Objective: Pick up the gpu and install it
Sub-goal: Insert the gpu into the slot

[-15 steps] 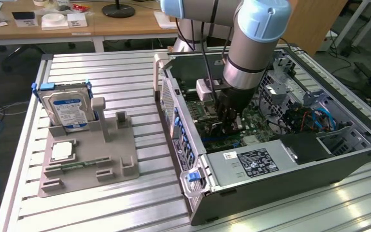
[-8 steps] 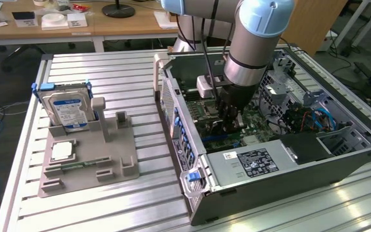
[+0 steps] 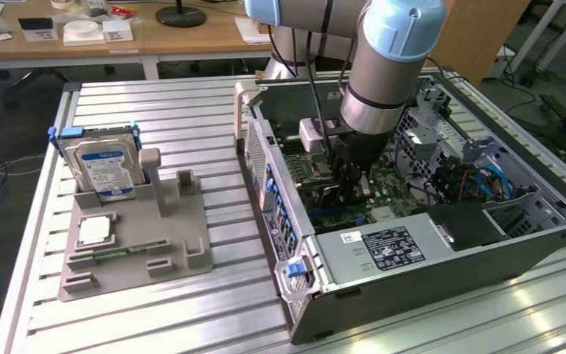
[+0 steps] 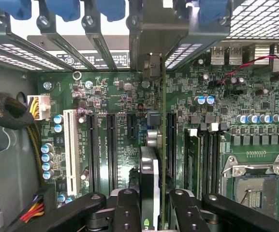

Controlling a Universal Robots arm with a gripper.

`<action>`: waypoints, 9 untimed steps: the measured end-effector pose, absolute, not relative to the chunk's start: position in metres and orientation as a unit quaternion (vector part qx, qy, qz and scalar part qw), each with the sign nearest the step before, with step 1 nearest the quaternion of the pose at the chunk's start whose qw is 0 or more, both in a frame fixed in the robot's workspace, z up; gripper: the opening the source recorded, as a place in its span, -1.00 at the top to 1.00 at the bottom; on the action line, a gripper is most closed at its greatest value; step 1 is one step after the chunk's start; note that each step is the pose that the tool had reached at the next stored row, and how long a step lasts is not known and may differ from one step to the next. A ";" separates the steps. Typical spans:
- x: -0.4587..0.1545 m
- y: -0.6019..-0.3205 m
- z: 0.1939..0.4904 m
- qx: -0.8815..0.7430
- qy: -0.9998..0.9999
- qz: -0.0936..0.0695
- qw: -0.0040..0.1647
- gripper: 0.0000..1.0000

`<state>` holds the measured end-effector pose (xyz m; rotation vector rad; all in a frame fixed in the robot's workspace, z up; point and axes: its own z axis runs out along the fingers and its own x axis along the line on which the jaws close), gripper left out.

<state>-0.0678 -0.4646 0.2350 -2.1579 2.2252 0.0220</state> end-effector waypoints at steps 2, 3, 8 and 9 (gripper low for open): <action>-0.068 -0.465 0.235 -0.696 0.718 0.007 0.020 0.44; -0.068 -0.465 0.235 -0.696 0.718 0.007 0.020 0.44; -0.068 -0.465 0.235 -0.696 0.718 0.008 0.020 0.44; -0.067 -0.465 0.235 -0.696 0.718 0.008 0.020 0.44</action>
